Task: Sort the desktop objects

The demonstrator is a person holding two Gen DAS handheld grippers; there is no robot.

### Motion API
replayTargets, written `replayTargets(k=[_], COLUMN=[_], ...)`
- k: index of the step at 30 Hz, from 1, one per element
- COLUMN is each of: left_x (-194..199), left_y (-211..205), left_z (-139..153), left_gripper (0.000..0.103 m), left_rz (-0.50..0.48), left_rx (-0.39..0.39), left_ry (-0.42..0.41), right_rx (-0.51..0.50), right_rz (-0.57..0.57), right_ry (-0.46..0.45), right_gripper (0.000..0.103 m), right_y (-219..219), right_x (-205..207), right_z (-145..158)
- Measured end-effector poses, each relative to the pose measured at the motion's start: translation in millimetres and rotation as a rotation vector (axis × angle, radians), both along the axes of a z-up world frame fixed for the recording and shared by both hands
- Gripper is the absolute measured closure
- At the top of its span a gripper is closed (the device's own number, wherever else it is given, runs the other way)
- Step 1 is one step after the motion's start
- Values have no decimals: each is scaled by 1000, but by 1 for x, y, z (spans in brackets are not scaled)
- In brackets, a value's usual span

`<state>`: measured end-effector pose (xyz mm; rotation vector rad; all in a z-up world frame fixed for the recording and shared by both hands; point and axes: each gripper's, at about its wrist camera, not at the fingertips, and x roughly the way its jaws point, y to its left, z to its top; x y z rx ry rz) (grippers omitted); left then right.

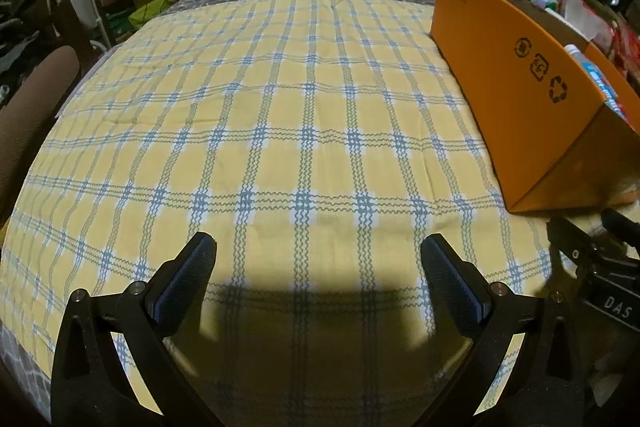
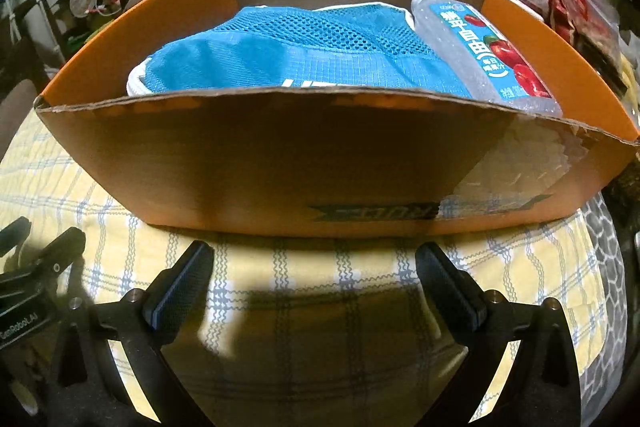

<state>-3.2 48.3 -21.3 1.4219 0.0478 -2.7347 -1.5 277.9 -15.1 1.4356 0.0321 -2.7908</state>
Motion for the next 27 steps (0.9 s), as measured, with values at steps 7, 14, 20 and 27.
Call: replayTargets(k=[7, 14, 20, 27], left_x=[0, 0, -1, -1], left_y=[-1, 0, 0, -1], left_z=[0, 0, 0, 0], left_gripper=[0, 0, 0, 0], left_rz=[0, -1, -1, -1], left_rx=[2, 3, 4, 5], left_ry=[0, 1, 1, 1], right_rx=[-5, -6, -6, -6], right_rz=[-1, -1, -1, -1], right_ry=[17, 17, 17, 17], right_gripper=[0, 0, 0, 0], right_y=[2, 3, 2, 2], right_x=[-1, -1, -1, -1], right_z=[-2, -2, -2, -2])
